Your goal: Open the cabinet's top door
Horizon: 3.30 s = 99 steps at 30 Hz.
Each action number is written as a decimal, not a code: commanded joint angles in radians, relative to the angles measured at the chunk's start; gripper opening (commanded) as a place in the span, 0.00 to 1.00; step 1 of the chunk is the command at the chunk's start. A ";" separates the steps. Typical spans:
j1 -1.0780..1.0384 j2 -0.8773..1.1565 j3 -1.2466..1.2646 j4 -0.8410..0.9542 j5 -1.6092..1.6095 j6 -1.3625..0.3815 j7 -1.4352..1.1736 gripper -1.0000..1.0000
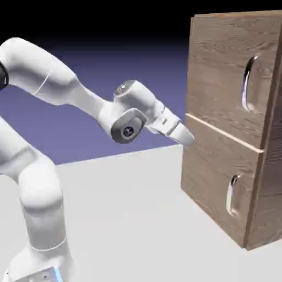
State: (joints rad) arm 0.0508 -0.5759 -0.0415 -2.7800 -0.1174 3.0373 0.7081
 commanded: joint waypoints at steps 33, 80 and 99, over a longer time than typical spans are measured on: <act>0.474 -0.072 -0.508 0.367 -1.435 0.004 -0.403 0.50; 0.875 0.010 -0.947 0.744 -2.778 -0.048 -0.631 0.00; 0.187 0.090 -0.346 0.592 -2.786 -0.071 -0.334 0.00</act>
State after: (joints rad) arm 0.2370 -0.4856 -0.3873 -2.1880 -2.8974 2.9655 0.3743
